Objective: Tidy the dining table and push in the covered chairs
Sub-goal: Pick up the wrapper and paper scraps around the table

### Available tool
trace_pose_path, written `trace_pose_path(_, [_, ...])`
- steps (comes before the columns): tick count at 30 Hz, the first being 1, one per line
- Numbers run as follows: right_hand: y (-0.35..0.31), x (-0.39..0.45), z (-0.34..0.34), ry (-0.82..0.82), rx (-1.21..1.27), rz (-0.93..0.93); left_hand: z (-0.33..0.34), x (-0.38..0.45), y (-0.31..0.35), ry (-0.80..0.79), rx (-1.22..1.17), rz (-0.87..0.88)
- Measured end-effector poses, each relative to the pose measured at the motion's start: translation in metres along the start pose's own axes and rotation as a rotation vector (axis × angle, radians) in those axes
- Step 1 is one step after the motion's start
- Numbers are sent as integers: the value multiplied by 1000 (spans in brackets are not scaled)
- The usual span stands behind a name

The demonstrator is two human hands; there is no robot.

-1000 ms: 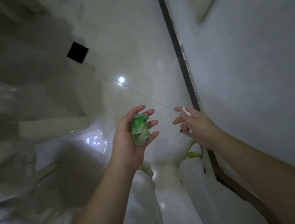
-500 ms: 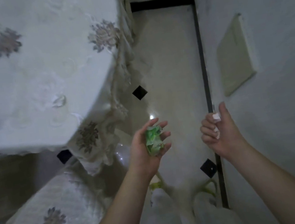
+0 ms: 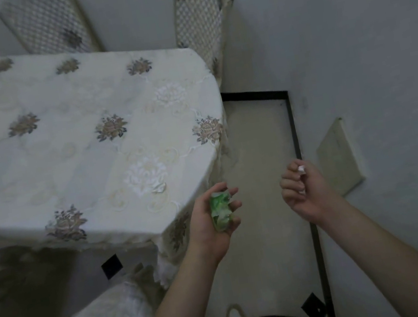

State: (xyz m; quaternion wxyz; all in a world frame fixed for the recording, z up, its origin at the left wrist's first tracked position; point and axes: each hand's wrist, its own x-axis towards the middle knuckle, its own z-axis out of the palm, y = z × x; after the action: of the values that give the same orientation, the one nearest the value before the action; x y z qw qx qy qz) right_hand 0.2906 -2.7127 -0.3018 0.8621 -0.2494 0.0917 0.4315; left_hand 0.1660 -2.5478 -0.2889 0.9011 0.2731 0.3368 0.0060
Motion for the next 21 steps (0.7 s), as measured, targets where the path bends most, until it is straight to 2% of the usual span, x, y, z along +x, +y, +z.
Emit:
trace_pose_path(8, [-16,15,5,13,23,6,0,26,32,14,21,35])
trace_pose_path(15, [-44,58,3,73,-5,99,-7,74,30,125,-28,87])
trace_pose_path(18, [-50,84,6,98,-25,174,-10,84,38,241,-57,147])
trace_pose_path(21, [-55,107,18,145,-81,251,-18,87,49,440,-15,205])
